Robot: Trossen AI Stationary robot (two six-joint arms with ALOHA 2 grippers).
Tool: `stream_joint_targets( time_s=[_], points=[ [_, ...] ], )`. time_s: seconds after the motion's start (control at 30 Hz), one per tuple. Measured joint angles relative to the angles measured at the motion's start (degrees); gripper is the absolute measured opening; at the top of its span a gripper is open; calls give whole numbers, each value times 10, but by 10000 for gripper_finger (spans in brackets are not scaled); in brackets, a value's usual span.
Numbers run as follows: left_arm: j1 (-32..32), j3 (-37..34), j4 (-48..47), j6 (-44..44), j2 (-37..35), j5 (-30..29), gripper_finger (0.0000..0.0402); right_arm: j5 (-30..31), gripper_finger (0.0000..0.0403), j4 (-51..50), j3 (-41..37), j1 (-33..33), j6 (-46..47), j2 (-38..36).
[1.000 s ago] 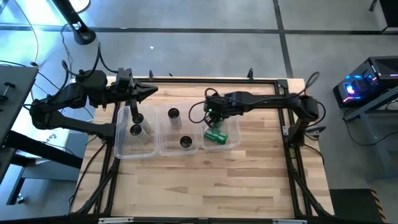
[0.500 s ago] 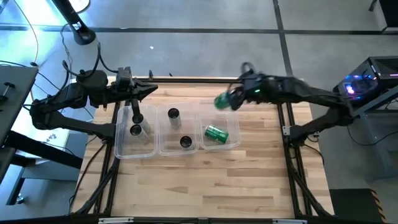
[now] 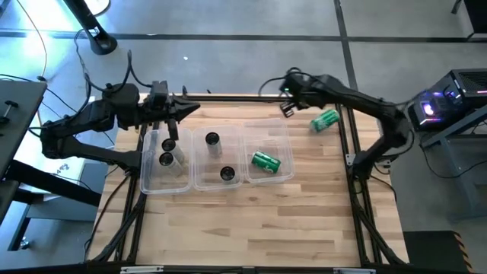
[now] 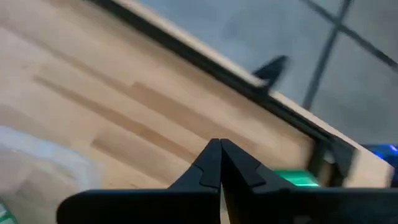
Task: Sort soda cans
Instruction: Put the green soda can into the right transparent container
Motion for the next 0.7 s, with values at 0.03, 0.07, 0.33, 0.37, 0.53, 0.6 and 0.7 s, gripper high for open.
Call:
stream_joint_targets(
  time_s=[0.03, 0.07, 0.33, 0.37, 0.53, 0.6, 0.7],
  points=[
    [0, 0, 1, 0, 2, 5, 0, -16, 4, 14, 0, -4, -16, 17],
    [0, 0, 0, 0, 3, 9, 0, -32, 4, 25, 0, -4, -30, 34],
    [0, 0, -2, -7, 4, 26, 0, -52, 2, 40, -4, -7, -54, 92],
    [0, 0, -2, -6, 4, 26, 0, -53, 2, 40, -13, -7, -55, 90],
    [-1, 0, -4, -6, 4, 26, 0, -57, 1, 49, -130, -30, -39, 19],
    [-1, 0, -4, -6, 4, 26, 0, -79, 1, 71, -197, -47, -10, -38],
    [-1, 0, -4, -6, 4, 26, 0, -117, 0, 103, -284, -66, 22, -122]
  ],
)
